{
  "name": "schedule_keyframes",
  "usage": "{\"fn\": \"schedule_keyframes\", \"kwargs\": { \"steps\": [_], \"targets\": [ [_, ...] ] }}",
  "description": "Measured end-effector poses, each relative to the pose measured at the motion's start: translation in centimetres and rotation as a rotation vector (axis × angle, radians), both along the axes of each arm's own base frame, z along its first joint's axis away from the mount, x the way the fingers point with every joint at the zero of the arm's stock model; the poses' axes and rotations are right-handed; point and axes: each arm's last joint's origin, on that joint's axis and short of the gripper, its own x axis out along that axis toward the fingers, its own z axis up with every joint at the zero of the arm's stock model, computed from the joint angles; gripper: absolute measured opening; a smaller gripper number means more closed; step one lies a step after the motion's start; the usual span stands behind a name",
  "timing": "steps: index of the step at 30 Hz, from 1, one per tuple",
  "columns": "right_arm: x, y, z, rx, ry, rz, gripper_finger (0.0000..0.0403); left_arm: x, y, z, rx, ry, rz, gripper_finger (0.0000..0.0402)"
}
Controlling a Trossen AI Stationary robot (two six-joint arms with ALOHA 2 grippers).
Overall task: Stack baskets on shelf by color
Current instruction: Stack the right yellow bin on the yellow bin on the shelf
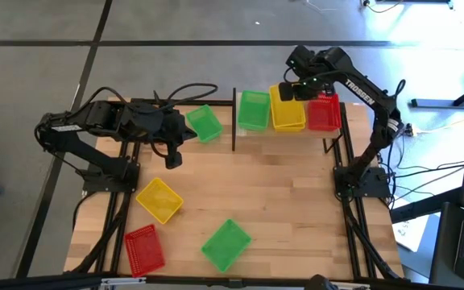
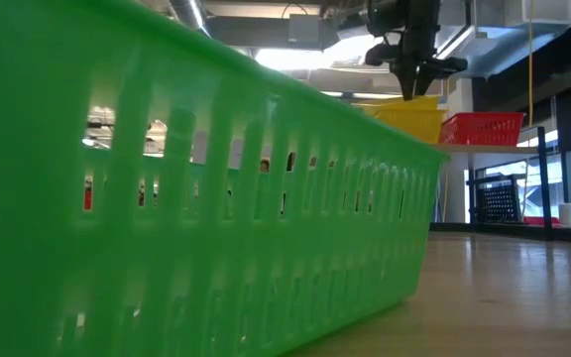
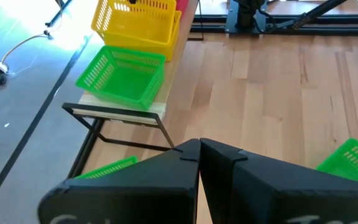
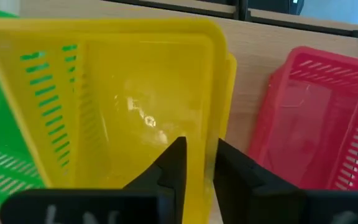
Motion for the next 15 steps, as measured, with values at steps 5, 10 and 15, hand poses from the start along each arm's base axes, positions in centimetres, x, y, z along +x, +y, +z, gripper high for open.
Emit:
{"fn": "schedule_keyframes", "kwargs": {
  "steps": [5,10,15],
  "targets": [
    [-1.0,1.0,1.4,-0.027,-0.049,-0.042,0.0067,0.0,0.0,0.0,0.0,0.0,0.001,0.0],
    [-1.8,1.3,2.7,-0.15,-0.056,-0.019,0.0067,0.0,0.0,0.0,0.001,0.0,0.001,0.0],
    [-1.2,0.6,3.3,-0.28,-0.091,0.03,0.0067,0.0,0.3,0.0,0.001,0.0,0.016,0.0]
  ]
}}
